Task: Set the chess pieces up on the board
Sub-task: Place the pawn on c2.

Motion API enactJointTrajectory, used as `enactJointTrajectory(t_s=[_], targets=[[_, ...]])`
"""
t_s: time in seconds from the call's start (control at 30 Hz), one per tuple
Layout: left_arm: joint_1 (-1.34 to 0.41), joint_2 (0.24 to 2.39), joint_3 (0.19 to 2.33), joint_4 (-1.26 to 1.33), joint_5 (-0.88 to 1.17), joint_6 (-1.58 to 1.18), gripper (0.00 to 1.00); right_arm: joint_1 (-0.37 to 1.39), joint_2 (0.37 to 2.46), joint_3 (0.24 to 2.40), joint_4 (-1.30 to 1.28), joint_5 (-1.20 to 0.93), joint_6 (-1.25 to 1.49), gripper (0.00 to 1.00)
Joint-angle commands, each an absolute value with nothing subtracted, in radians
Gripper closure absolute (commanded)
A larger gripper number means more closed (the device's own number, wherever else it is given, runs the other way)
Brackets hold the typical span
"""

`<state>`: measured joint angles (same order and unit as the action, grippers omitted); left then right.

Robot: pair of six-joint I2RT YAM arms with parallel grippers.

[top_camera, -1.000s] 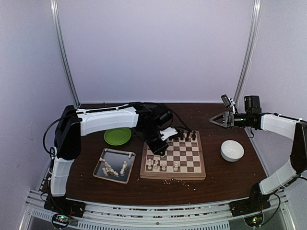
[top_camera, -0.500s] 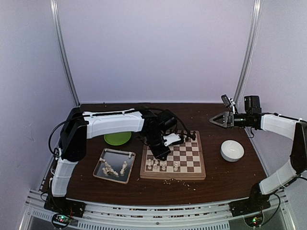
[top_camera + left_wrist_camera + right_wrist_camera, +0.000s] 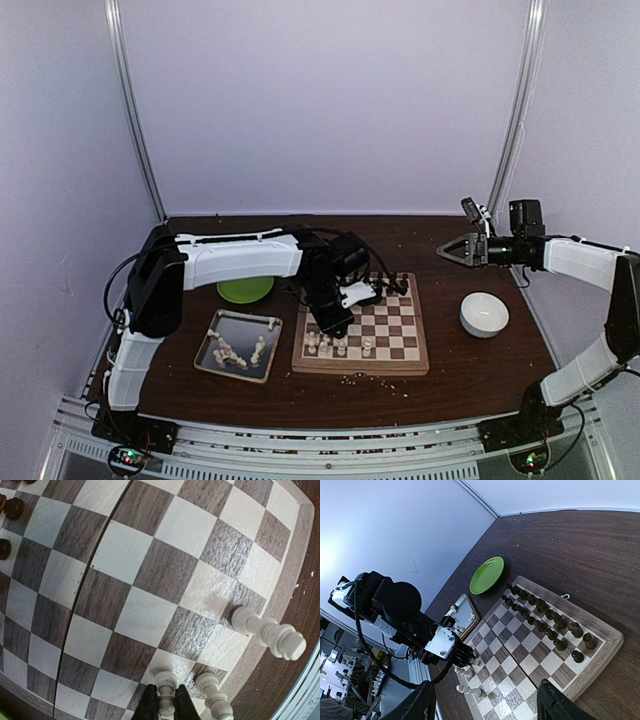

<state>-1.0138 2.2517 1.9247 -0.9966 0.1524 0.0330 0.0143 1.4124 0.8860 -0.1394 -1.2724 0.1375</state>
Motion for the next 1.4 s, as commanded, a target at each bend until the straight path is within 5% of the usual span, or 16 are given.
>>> enactJointTrajectory(t_s=[0.0, 0.33, 1.07, 1.37], targets=[[-1.025, 2.276, 1.949, -1.0, 0.153, 0.052, 0.92, 0.005, 1.407, 0.914, -0.141, -1.289, 0.131, 0.31], [-1.026, 2.289, 1.954, -1.0, 0.12, 0.036, 0.9, 0.005, 1.413, 0.915, -0.141, -1.29, 0.132, 0.31], [-1.01, 2.123, 1.962, -0.949, 0.069, -0.014, 0.66, 0.005, 1.412, 0.915, -0.142, -1.292, 0.13, 0.31], [-0.895, 1.769, 1.567, -0.886, -0.144, -0.289, 0.64, 0.005, 1.404, 0.919, -0.145, -1.295, 0.124, 0.31]])
